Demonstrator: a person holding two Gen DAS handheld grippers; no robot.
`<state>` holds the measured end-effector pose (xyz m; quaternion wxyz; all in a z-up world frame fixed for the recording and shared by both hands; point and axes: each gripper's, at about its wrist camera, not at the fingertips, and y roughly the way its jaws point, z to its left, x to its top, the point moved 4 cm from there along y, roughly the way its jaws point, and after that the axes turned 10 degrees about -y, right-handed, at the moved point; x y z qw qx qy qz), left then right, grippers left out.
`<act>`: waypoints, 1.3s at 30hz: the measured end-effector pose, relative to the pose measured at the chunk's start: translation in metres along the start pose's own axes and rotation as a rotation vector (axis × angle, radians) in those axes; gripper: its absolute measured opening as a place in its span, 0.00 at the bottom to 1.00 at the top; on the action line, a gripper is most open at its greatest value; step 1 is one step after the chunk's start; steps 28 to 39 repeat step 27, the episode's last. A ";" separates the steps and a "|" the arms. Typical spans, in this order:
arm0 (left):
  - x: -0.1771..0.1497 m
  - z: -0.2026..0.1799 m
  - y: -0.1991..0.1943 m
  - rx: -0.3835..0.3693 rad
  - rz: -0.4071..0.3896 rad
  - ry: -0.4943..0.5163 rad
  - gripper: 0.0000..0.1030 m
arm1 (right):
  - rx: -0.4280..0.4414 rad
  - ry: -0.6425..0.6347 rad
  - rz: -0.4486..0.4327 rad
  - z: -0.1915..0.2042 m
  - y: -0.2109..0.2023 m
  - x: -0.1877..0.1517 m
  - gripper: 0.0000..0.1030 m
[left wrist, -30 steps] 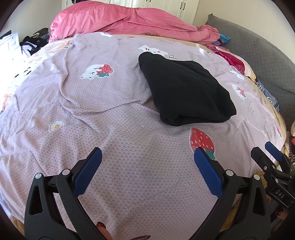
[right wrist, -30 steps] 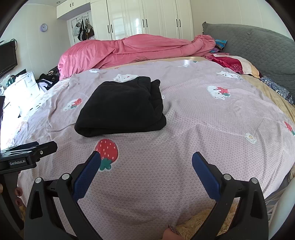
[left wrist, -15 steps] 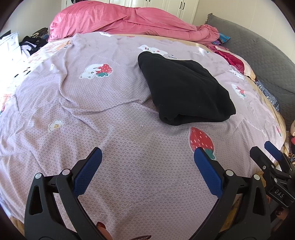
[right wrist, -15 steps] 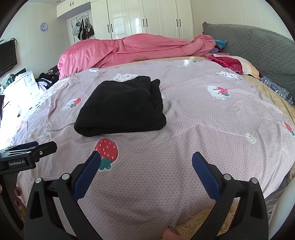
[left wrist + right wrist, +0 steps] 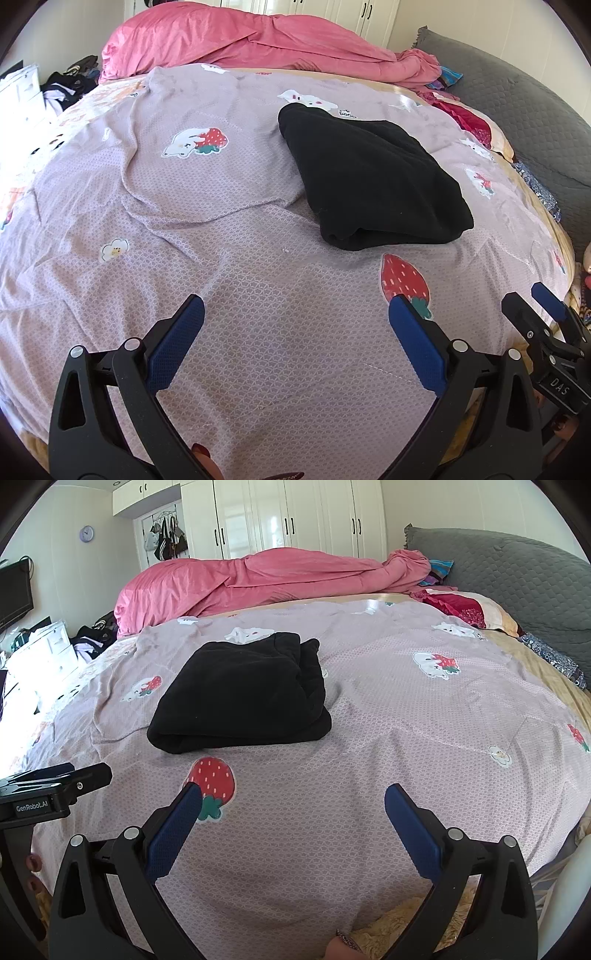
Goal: Fold small clothes
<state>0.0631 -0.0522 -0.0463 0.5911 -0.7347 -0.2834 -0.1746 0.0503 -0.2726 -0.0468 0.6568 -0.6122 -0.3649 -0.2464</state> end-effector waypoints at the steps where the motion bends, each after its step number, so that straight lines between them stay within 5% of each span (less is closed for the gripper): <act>1: 0.000 0.000 0.000 0.002 0.000 -0.001 0.91 | 0.000 0.000 0.000 0.000 0.000 0.000 0.96; 10: -0.004 0.002 -0.002 -0.004 0.017 0.013 0.91 | -0.015 0.007 -0.009 -0.002 -0.003 0.000 0.96; 16: -0.006 0.025 -0.006 -0.002 0.036 -0.023 0.91 | -0.098 0.134 -0.084 -0.041 -0.037 0.003 0.96; 19: 0.004 0.068 -0.015 0.042 -0.002 -0.100 0.91 | -0.229 0.246 -0.125 -0.099 -0.070 -0.008 0.96; 22: 0.024 0.141 -0.020 0.149 -0.043 -0.215 0.91 | -0.482 0.363 -0.119 -0.181 -0.107 -0.039 0.96; 27: 0.071 0.293 -0.030 0.441 -0.090 -0.370 0.91 | -0.904 0.647 0.119 -0.343 -0.152 -0.145 0.96; 39: 0.071 0.293 -0.030 0.441 -0.090 -0.370 0.91 | -0.904 0.647 0.119 -0.343 -0.152 -0.145 0.96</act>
